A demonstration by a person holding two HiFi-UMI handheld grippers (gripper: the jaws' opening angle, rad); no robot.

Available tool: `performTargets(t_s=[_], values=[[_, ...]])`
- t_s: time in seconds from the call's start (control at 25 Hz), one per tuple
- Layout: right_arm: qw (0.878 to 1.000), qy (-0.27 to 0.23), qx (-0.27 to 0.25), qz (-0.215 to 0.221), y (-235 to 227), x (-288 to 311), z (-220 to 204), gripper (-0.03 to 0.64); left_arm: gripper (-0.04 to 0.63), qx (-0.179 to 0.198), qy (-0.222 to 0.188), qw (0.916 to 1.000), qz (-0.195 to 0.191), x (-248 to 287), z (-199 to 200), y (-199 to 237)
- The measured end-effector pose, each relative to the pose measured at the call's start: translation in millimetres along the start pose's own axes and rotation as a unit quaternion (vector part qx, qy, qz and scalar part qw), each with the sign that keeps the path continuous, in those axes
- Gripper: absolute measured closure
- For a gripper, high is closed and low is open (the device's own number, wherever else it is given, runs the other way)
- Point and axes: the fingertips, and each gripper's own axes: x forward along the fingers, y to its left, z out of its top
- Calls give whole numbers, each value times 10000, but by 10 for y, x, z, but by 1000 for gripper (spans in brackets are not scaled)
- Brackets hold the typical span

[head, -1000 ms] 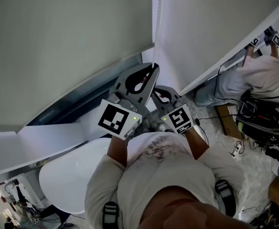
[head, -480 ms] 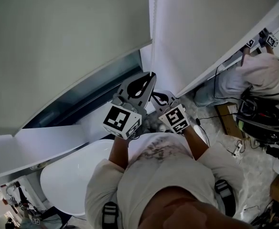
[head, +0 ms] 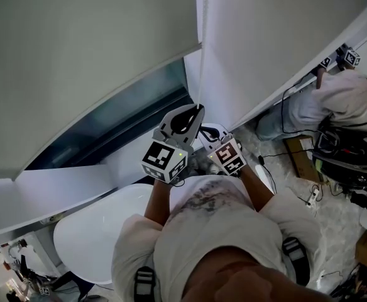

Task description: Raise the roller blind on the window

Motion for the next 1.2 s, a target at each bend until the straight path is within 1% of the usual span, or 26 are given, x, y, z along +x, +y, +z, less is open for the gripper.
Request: performTargets(t_s=[0.32, 0.8, 1.0, 1.2], values=[[9993, 368, 46, 64, 26, 100, -329, 555, 580, -151, 305, 9994, -21, 44, -345, 33], [9970, 749, 125, 154, 48, 195, -668, 555, 580, -347, 575, 9977, -86, 88, -702, 56], [9964, 798, 262, 110, 49, 180, -691, 555, 580, -416, 566, 9975, -121, 45, -718, 38], [9964, 750, 163, 358, 181, 111, -627, 554, 580, -437, 539, 9975, -123, 21, -701, 32]])
